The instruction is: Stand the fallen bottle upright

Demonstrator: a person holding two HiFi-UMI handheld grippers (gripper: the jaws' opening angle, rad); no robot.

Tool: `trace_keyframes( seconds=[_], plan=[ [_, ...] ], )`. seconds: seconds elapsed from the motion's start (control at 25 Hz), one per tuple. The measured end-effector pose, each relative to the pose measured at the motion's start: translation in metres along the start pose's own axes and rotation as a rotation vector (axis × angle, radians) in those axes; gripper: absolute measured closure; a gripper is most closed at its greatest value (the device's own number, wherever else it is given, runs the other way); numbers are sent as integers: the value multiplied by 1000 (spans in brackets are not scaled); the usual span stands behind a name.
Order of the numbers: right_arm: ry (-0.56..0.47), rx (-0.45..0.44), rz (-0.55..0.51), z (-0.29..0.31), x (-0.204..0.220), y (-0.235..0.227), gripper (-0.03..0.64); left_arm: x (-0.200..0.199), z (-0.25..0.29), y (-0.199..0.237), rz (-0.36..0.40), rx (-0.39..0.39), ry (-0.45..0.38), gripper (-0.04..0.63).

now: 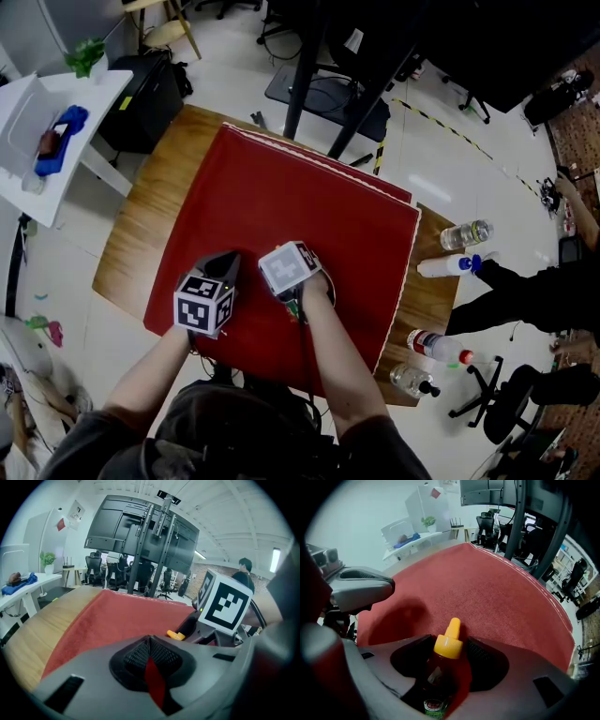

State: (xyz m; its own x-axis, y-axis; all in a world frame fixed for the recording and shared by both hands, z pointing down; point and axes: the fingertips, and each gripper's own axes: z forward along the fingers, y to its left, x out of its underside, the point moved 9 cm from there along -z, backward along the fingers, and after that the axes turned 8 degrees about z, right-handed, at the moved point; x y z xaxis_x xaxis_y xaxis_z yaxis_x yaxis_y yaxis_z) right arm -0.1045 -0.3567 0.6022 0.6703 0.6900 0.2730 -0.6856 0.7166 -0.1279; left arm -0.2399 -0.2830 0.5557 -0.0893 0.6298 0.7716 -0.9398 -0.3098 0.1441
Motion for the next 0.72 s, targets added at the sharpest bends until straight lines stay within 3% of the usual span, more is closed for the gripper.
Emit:
trace_keyframes(
  seconds=[0.4, 0.72],
  plan=[
    [-59, -27, 56, -7, 5, -2, 439, 2, -6, -2, 1, -3, -1, 568],
    [-120, -46, 119, -24, 11, -4, 443, 3, -16, -5, 4, 0, -8, 568]
  ],
)
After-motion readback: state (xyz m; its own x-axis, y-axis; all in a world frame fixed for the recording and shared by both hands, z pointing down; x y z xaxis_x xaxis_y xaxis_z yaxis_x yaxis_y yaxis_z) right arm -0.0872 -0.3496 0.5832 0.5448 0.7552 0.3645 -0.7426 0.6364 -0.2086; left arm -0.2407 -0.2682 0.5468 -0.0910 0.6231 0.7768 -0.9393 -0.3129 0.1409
